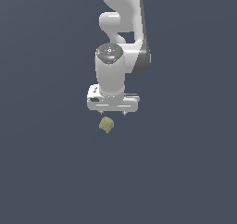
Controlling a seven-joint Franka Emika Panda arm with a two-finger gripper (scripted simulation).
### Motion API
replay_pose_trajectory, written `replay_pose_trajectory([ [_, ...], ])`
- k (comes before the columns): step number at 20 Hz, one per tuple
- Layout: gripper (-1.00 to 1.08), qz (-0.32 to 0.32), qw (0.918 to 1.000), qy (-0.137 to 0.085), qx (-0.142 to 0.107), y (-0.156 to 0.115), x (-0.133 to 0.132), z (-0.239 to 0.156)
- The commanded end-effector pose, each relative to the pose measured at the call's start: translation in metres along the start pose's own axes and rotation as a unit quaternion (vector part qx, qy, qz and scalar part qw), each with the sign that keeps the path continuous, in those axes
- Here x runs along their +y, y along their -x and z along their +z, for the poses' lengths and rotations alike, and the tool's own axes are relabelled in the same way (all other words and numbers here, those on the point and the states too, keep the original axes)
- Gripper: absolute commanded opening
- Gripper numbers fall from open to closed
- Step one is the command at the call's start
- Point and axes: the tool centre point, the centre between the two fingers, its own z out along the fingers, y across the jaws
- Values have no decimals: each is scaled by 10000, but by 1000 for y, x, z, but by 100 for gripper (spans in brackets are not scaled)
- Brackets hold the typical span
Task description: Pick up the object and move it to a goal position.
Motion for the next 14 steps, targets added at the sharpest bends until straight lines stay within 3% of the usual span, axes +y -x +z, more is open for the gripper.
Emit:
replay_pose_trajectory([
  [1, 100, 0, 10000, 0, 0, 0, 0, 0],
  [9, 100, 31, 9995, 128, 290, -13, 24, -24],
  [14, 100, 40, 9995, 123, 282, -13, 23, -23],
])
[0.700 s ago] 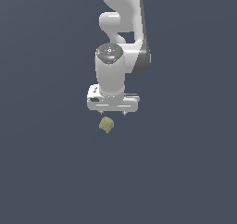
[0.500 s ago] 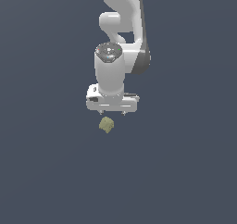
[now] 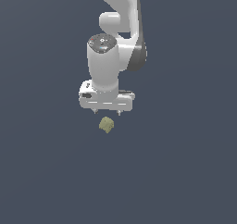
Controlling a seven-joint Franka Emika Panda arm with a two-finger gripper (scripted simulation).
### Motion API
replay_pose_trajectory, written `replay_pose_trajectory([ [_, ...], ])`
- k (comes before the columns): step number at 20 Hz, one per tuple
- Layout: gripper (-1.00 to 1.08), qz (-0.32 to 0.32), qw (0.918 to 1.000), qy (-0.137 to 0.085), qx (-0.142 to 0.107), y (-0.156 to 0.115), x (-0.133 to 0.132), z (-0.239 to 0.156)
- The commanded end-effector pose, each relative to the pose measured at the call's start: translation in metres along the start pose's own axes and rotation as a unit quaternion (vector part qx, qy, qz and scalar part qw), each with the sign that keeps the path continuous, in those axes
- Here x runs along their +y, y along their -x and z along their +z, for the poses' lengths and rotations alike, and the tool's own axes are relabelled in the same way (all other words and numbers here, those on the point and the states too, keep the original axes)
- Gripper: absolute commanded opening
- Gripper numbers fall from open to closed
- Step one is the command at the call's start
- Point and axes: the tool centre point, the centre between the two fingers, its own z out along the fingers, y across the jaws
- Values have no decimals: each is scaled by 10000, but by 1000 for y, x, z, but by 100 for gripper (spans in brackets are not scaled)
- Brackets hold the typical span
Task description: Pick up the object and move it to a goal position.
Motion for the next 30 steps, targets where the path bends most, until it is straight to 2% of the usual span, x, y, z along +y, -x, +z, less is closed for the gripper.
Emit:
replay_pose_trajectory([
  [1, 100, 22, 10000, -1, -1, 0, 0, 1],
  [8, 100, 375, 9993, -33, -24, 3, 2, 15],
  [14, 100, 993, 9950, -74, -64, 9, 5, 38],
  [22, 100, 2034, 9789, -105, -133, 22, 12, 76],
  [30, 100, 2579, 9660, -101, -166, 30, 16, 95],
])
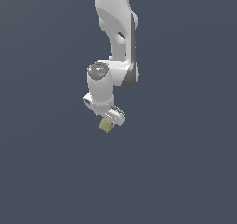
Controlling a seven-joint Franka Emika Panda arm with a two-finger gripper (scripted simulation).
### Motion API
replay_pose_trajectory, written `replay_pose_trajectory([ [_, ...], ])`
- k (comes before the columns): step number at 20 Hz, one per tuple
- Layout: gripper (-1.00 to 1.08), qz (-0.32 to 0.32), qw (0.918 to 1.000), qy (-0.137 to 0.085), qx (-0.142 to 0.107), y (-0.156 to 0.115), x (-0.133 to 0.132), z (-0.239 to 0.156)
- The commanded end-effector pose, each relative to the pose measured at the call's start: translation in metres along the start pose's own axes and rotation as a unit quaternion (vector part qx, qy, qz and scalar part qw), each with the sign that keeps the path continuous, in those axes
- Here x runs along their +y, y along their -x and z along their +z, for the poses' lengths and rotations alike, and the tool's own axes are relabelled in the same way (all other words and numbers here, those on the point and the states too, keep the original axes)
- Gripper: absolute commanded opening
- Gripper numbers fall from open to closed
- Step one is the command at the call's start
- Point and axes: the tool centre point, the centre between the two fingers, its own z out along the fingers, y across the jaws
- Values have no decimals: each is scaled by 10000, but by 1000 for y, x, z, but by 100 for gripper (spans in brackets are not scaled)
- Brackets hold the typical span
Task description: Pick up the object and move it to a goal position.
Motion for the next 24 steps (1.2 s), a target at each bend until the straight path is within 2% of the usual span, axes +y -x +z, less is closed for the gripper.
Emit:
replay_pose_trajectory([
  [1, 100, 113, 9999, -1, -1, 1, 1, 3],
  [8, 100, 125, 9999, 2, -5, 1, 2, 7],
  [18, 100, 153, 9999, 1, -3, 2, 3, 48],
  [23, 100, 153, 9999, 1, -3, 1, 2, 55],
  [24, -100, 153, 9999, 1, -3, 1, 2, 55],
])
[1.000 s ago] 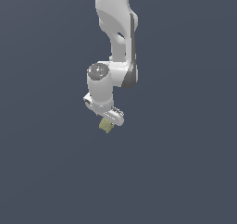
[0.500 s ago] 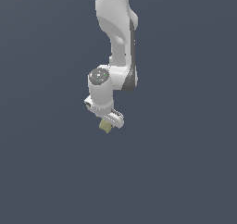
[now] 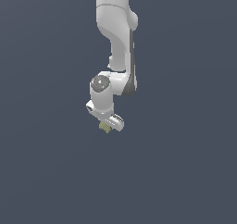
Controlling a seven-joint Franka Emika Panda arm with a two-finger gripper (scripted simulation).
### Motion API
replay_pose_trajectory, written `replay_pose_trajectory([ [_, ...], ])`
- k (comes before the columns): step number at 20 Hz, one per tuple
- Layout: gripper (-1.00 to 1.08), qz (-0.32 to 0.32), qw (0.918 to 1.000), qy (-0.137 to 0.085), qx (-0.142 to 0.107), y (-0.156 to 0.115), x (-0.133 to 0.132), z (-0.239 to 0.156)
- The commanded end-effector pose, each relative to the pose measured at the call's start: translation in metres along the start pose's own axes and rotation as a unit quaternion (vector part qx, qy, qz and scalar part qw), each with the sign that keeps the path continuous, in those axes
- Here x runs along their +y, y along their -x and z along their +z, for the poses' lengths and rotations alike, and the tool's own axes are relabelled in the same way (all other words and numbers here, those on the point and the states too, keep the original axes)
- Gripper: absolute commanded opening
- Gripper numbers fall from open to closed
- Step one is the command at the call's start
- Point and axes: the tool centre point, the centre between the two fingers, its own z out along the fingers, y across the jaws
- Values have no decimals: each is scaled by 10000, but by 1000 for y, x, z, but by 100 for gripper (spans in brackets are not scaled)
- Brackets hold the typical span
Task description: Pick up the object and move it to a goal position.
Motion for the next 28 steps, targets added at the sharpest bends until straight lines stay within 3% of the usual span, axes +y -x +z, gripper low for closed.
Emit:
replay_pose_trajectory([
  [1, -100, 1, 10000, -1, 3, 0, 0, 1],
  [16, -100, -1, 10000, -6, 5, 0, -8, -11],
  [28, -100, 5, 10000, 3, 9, 5, -63, -90],
])
